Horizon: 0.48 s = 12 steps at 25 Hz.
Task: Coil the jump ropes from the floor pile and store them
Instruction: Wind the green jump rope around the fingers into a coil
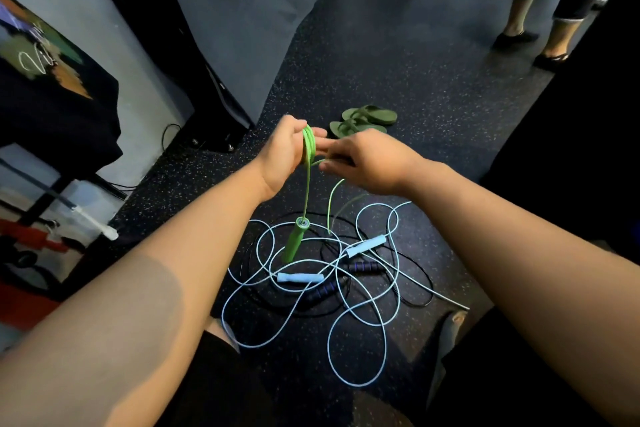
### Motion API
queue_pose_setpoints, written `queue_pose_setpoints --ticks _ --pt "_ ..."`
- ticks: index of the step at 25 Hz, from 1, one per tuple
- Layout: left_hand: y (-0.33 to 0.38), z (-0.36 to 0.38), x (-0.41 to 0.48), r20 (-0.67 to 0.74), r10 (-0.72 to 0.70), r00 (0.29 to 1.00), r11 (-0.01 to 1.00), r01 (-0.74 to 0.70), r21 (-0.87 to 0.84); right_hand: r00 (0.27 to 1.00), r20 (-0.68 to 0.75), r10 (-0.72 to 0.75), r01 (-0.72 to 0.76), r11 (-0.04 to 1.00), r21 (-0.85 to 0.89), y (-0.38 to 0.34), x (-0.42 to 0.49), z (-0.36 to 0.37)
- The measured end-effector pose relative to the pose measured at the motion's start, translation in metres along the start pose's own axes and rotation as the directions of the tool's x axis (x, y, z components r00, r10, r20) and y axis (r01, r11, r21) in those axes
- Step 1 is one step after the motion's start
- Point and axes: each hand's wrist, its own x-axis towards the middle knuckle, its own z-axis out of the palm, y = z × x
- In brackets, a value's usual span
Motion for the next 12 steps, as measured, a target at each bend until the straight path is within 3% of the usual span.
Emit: queue_pose_setpoints --ticks 3,7,12 --pt "-0.003 0.001 -0.003 0.189 -0.097 0.977 0.977 0.057 0.206 0.995 -0.092 -0.029 0.028 1.0 -0.013 0.007 0.003 -0.009" --pt "0.001 0.006 -0.009 0.268 -0.206 0.941 0.948 0.124 0.292 0.986 -0.164 -0.039 0.056 0.993 0.099 0.021 0.006 -0.018" --pt "0.014 0.011 -0.013 0.327 -0.222 0.919 0.967 0.163 0.197 0.967 -0.254 -0.01 0.08 0.961 0.265 0.035 0.009 -0.008"
